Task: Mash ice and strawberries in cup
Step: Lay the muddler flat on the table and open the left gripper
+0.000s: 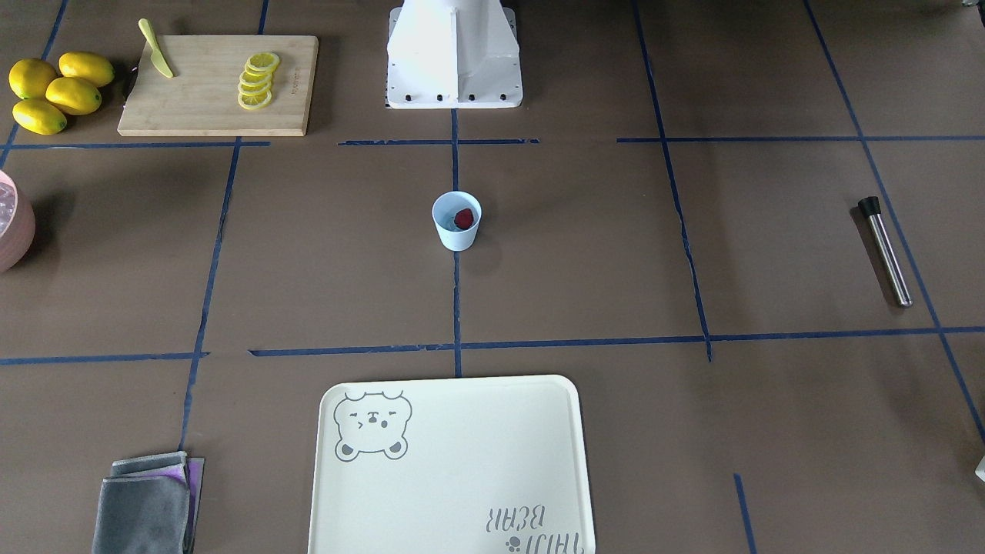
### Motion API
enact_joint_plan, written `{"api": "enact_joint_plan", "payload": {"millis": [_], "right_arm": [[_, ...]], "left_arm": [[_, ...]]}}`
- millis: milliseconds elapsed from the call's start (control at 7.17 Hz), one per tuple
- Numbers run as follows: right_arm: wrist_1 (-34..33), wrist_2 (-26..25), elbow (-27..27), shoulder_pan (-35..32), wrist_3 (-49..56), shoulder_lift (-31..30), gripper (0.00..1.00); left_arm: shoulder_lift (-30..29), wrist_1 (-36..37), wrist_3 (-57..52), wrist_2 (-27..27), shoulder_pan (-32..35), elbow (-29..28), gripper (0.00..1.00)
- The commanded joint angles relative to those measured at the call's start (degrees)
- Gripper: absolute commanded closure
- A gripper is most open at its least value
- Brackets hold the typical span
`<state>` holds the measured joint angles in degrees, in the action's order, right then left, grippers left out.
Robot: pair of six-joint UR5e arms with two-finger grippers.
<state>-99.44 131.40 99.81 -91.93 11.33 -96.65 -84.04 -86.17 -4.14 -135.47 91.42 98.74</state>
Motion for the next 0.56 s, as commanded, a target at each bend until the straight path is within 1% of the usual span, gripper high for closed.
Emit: {"api": "enact_joint_plan", "payload": {"millis": [0, 139, 418], "right_arm": [[-0.06, 0.09, 0.04, 0.00, 0.01, -0.03, 0.01], [-0.06, 0.09, 0.30, 0.00, 0.01, -0.03, 0.01], [-0.06, 0.18, 0.30, 0.00, -0.08, -0.03, 0.01]], "left_arm": [[0.02, 0.04, 1.94, -0.32, 0.08, 0.05, 0.00], [0.11, 0.48, 1.94, -0.50, 0.08, 0.05, 0.00], [2.64, 0.83, 1.94, -1.63, 0.08, 0.75, 0.00]]}}
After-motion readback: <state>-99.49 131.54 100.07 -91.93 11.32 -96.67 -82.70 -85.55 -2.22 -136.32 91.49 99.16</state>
